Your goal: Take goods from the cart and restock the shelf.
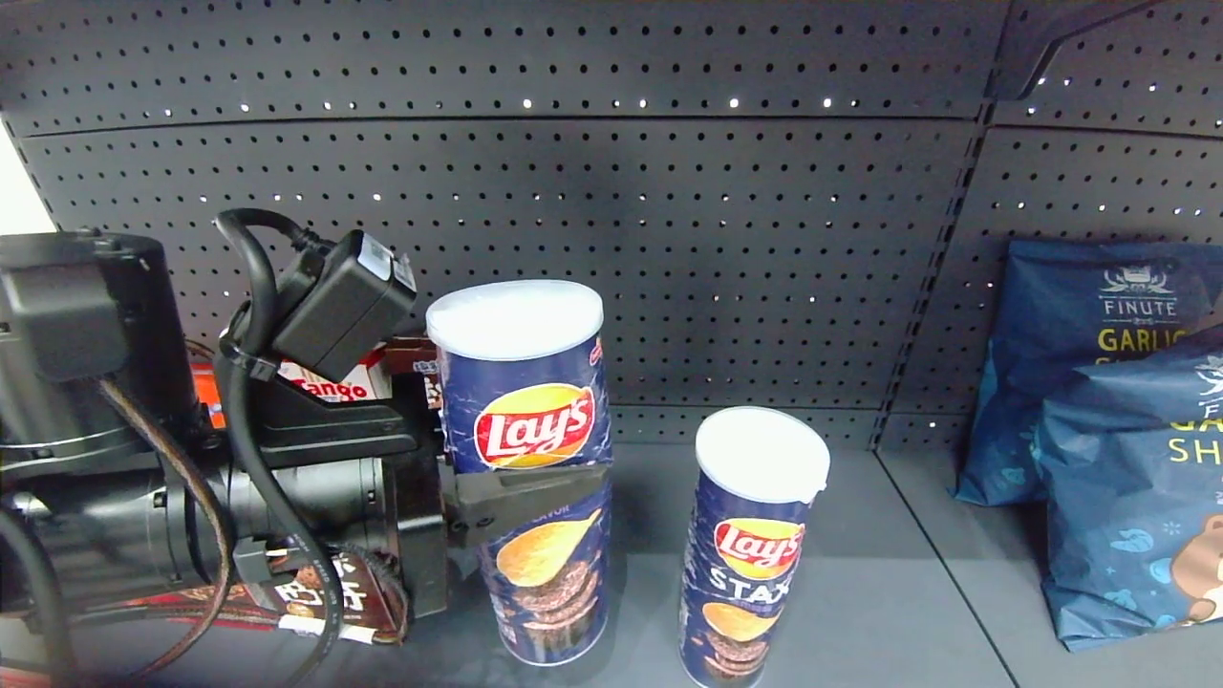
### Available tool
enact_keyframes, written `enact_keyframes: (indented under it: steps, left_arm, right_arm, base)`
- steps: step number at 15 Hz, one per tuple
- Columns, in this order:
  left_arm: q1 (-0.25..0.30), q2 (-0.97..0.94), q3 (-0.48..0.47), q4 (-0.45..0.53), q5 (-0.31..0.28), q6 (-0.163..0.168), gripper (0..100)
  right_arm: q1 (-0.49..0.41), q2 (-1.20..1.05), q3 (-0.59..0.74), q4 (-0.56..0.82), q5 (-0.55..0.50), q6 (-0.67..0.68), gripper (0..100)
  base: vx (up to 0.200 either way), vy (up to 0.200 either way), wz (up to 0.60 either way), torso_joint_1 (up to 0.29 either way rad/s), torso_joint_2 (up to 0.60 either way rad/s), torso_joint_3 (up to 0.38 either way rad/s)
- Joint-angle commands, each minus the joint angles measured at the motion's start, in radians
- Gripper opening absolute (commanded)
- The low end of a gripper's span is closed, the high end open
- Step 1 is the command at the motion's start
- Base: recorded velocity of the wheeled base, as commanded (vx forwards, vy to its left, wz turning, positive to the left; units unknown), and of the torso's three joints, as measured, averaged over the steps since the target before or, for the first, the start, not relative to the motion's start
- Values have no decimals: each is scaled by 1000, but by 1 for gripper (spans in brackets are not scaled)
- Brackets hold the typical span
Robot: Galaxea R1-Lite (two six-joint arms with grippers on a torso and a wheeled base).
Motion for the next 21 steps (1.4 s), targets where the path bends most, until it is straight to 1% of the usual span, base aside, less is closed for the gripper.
enact_keyframes:
  steps: [1,4,11,13,15,16,17,18,19,20,21]
  left_arm:
    - [0,-2,-4,-4,0,0,0]
    - [3,3,-2,-34,0,-2,0]
    - [23,14,-19,-37,4,-2,0]
    - [34,25,-62,-26,-2,-3,0]
    - [45,64,-93,-37,0,0,0]
    - [63,94,-113,-53,0,-2,0]
    - [84,124,-159,-47,-3,-8,0]
    - [86,150,-208,-12,-5,-15,0]
    - [88,176,-238,32,-9,-9,0]
    - [88,216,-263,48,-9,-8,0]
    - [88,267,-281,39,-8,3,0]
  right_arm:
    - [-1,-8,-2,30,-51,25,100]
    - [-1,-8,0,26,-45,20,100]
    - [-1,-8,0,27,-45,20,100]
    - [-1,-8,0,26,-45,20,100]
    - [-1,-8,0,26,-45,20,100]
    - [-1,-8,0,26,-45,20,100]
    - [-1,-10,0,26,-45,20,100]
    - [-1,-8,0,26,-45,20,100]
    - [-1,-8,0,26,-45,20,100]
    - [-1,-8,0,26,-45,20,100]
    - [-1,-8,0,26,-45,20,100]
  base:
    - [0,0,0,0,0,0]
    - [0,0,0,0,0,0]
    - [0,0,0,0,0,0]
    - [0,0,0,0,0,0]
    - [0,0,0,0,0,0]
    - [0,0,0,0,0,0]
    - [0,0,0,0,0,0]
    - [0,0,0,0,0,0]
    - [0,0,0,0,0,0]
    - [0,0,0,0,0,0]
    - [0,0,0,0,0,0]
